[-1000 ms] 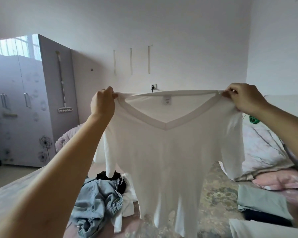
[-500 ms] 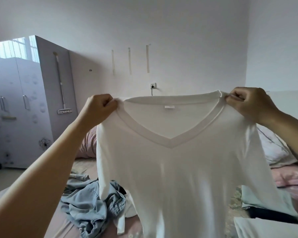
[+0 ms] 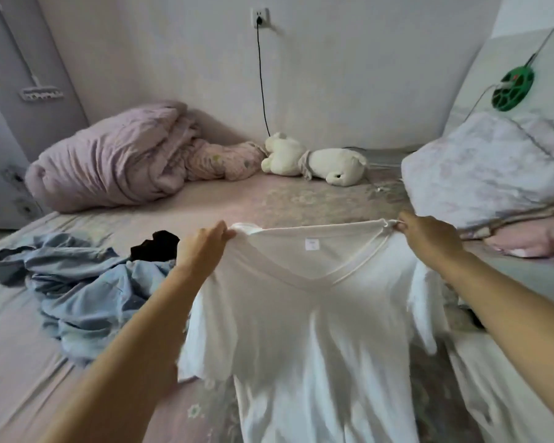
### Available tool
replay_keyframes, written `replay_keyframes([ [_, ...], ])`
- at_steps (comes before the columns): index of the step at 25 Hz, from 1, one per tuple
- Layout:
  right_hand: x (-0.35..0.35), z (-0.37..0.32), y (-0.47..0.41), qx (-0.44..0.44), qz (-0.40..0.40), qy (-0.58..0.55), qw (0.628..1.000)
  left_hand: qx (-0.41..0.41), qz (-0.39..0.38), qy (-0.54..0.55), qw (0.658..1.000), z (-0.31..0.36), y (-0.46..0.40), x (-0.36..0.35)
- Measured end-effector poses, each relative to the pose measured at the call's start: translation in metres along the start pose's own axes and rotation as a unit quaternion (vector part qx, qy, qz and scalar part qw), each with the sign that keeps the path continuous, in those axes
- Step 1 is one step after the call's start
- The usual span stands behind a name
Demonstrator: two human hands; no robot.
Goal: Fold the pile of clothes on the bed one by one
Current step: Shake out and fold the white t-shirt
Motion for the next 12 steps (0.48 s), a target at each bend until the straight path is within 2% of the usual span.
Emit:
replay_keyframes([
  [4, -0.082, 0.009, -0.081, 0.029, -0.006, 0.056, 0.998, 0.003, -0.043, -0.064, 0.997, -0.003, -0.079, -0.086],
  [8, -0.142, 0.013, -0.152, 0.064, -0.031, 0.133, 0.988, 0.013, -0.126, -0.077, 0.989, -0.004, -0.154, -0.155],
  [10, -0.185, 0.017, -0.174, 0.052, -0.070, 0.141, 0.986, 0.032, -0.159, -0.092, 0.982, -0.007, -0.172, -0.201],
  [12, -0.238, 0.021, -0.179, 0.029, -0.127, 0.164, 0.978, 0.040, -0.160, -0.123, 0.979, -0.007, -0.174, -0.244],
])
Point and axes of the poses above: each hand's wrist, its own y-axis away from the middle knuckle, its own x-axis out of the back of the hand, z = x × y, the point moved 10 cm from there along -y, towards the middle knuckle, and after that the axes turned 14 degrees about -z, right-handed, at the moved point
